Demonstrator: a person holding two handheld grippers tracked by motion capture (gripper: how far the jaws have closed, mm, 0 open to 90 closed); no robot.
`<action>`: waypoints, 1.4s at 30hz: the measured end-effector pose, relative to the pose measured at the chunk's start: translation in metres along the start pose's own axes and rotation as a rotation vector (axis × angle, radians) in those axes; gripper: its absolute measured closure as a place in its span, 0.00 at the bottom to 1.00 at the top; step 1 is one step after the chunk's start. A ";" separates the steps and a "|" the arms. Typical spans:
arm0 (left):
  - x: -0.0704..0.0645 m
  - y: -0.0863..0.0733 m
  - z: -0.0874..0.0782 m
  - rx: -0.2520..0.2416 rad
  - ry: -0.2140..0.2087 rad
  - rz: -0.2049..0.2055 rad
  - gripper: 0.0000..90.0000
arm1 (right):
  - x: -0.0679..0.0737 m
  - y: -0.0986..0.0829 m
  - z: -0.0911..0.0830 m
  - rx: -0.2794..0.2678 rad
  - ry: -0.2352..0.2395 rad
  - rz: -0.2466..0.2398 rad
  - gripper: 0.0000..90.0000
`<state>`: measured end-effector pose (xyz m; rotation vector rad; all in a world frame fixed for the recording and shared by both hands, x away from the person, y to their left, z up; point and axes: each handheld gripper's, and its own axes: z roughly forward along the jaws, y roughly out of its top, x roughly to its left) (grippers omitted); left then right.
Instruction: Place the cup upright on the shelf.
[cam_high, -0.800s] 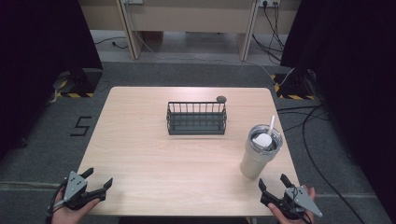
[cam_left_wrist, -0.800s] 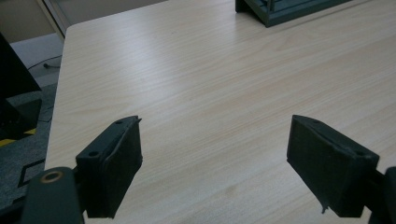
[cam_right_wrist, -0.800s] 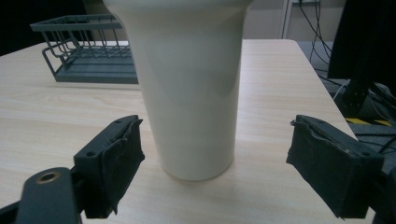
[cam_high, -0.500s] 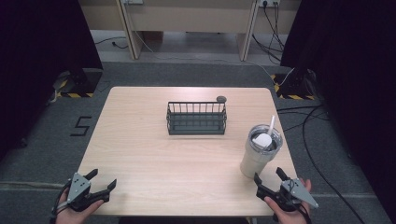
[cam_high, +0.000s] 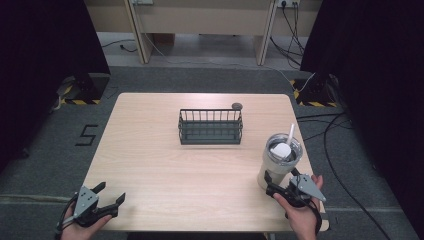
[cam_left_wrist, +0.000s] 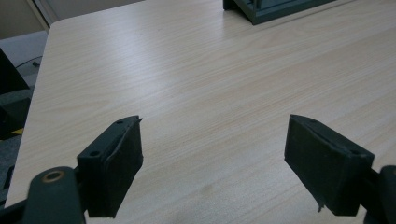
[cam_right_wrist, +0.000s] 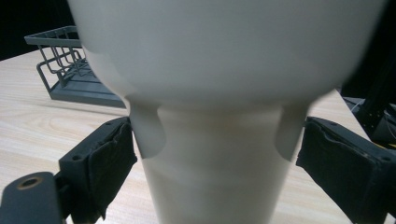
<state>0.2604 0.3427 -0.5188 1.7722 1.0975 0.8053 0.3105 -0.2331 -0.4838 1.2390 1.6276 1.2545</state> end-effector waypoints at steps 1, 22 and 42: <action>0.000 0.000 0.000 -0.001 0.000 0.001 0.21 | 0.000 0.001 0.002 0.000 0.003 -0.003 0.12; 0.003 -0.001 0.001 0.003 0.013 0.004 0.21 | -0.002 0.005 0.030 -0.014 0.022 -0.010 0.11; 0.004 -0.003 0.001 0.018 0.035 0.008 0.22 | 0.000 0.018 0.032 0.002 0.011 -0.004 0.11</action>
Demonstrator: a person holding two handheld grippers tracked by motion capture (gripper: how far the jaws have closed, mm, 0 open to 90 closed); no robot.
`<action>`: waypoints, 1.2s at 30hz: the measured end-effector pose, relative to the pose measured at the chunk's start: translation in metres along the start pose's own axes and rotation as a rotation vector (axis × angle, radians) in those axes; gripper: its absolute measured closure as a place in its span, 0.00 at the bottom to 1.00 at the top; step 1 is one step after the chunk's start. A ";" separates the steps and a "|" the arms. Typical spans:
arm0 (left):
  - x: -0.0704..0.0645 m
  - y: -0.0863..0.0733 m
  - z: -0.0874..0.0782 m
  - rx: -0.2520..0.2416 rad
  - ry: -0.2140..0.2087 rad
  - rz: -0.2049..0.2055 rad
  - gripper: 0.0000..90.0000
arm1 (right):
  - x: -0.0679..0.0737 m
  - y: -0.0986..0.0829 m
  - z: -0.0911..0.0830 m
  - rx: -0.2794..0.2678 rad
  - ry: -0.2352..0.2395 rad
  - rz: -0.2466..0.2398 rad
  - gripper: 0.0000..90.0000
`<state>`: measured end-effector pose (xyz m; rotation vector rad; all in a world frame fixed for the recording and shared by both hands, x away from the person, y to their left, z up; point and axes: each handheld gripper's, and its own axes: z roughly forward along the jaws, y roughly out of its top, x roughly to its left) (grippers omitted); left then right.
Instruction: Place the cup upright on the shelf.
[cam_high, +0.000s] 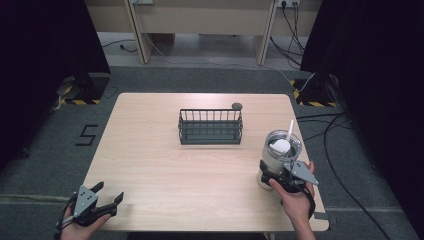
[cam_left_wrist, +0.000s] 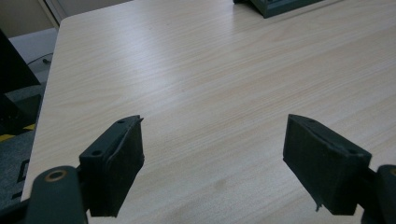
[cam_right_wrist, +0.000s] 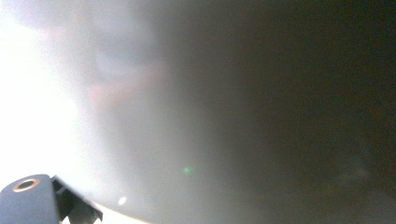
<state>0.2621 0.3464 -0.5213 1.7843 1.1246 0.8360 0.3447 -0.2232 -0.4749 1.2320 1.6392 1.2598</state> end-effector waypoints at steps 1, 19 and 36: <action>0.000 0.000 0.000 0.000 0.001 0.001 0.22 | 0.000 0.001 -0.001 -0.003 0.000 0.001 0.11; 0.000 0.000 -0.001 -0.008 0.010 -0.005 0.22 | -0.002 0.038 -0.006 -0.084 -0.018 0.005 0.11; 0.001 0.000 -0.002 -0.010 0.012 -0.005 0.22 | 0.008 0.068 0.009 -0.120 -0.004 0.001 0.11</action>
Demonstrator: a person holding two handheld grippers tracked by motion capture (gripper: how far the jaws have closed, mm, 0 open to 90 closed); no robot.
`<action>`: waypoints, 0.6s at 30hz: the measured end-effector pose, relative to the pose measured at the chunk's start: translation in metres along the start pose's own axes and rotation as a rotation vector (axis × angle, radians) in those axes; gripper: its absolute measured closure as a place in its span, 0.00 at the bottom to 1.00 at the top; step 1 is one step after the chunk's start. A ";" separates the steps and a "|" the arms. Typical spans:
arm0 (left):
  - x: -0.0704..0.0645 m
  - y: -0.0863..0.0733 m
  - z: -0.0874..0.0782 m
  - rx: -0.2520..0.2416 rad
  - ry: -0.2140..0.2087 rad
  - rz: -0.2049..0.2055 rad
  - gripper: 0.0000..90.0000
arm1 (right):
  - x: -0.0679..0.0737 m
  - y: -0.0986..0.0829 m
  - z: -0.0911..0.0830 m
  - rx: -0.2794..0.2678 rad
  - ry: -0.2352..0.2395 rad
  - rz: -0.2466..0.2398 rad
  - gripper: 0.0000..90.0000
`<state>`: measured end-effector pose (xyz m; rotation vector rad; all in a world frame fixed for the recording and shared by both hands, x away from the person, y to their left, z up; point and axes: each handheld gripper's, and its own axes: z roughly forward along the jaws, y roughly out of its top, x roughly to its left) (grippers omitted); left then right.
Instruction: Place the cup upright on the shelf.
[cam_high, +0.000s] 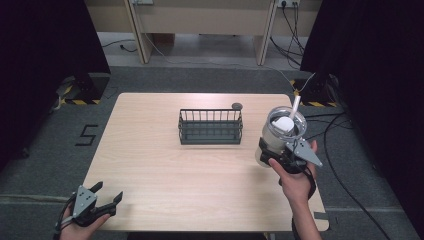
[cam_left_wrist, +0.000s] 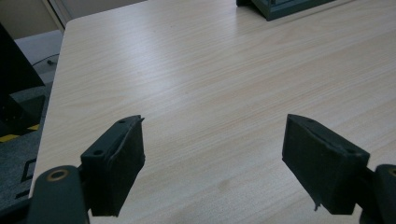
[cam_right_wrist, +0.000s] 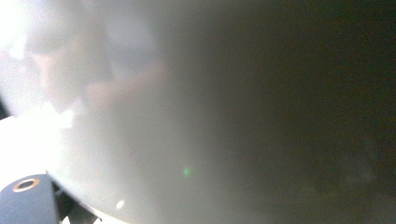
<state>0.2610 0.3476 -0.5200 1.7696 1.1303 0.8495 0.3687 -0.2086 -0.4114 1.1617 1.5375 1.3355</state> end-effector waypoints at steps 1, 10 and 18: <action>0.000 0.000 0.000 0.001 0.000 0.001 0.22 | 0.001 0.003 0.003 0.000 -0.002 0.002 0.11; 0.000 0.000 0.000 0.001 0.001 0.002 0.23 | 0.006 0.013 0.015 -0.010 0.006 0.011 0.11; 0.000 0.000 0.000 0.002 0.001 0.005 0.23 | 0.009 0.021 0.022 -0.021 0.010 0.013 0.11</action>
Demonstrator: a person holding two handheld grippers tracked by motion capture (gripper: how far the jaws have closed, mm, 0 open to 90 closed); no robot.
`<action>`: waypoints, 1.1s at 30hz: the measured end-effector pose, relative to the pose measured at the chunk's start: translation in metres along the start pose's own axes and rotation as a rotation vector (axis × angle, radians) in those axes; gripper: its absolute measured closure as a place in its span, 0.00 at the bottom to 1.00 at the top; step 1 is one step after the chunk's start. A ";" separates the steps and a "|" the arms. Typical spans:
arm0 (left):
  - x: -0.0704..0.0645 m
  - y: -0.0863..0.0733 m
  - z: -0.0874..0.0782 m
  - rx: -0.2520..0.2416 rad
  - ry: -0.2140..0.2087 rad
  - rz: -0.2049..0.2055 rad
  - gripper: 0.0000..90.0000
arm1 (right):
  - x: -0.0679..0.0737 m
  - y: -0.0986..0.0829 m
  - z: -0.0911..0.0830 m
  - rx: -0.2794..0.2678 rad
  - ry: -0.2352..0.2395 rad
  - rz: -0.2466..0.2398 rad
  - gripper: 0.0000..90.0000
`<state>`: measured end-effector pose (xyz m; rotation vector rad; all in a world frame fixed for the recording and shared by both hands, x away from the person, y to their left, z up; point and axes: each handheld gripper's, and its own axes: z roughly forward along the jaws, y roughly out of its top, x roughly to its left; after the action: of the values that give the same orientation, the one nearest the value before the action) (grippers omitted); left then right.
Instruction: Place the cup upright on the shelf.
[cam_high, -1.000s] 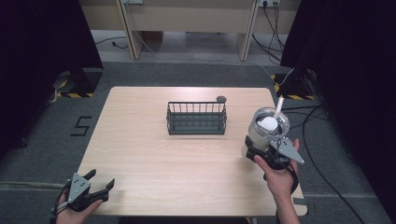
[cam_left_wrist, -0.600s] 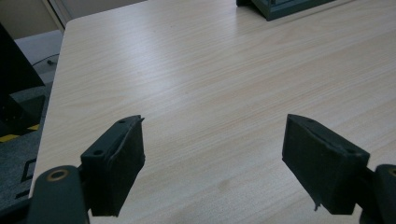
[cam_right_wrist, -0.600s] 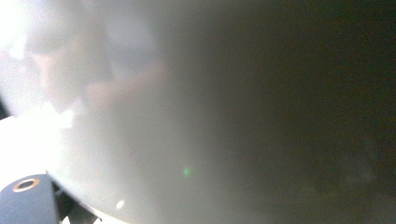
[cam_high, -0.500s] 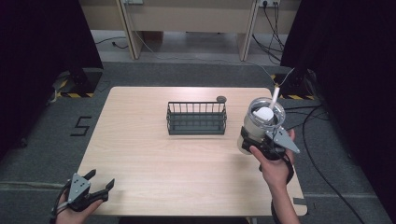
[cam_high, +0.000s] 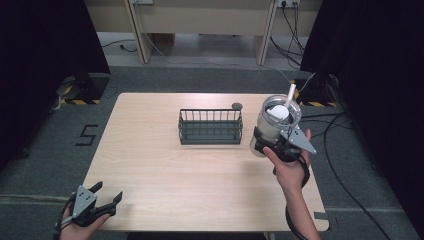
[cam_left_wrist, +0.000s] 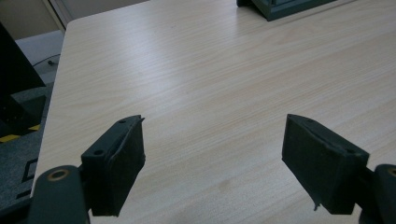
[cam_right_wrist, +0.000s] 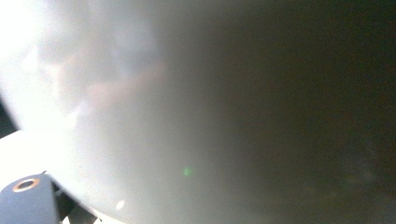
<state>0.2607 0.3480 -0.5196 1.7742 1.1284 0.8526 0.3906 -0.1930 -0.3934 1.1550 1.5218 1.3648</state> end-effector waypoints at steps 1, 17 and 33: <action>0.000 0.000 0.000 0.000 0.000 -0.001 0.23 | 0.001 0.003 0.002 0.000 -0.001 -0.005 0.11; 0.000 0.000 0.000 -0.005 -0.001 -0.003 0.23 | 0.011 0.018 0.022 -0.004 0.023 -0.020 0.11; 0.000 0.000 -0.001 -0.007 0.000 -0.002 0.23 | 0.020 0.029 0.038 -0.004 0.038 -0.023 0.11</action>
<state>0.2601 0.3484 -0.5190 1.7669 1.1255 0.8552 0.4249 -0.1625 -0.3685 1.1114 1.5536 1.3814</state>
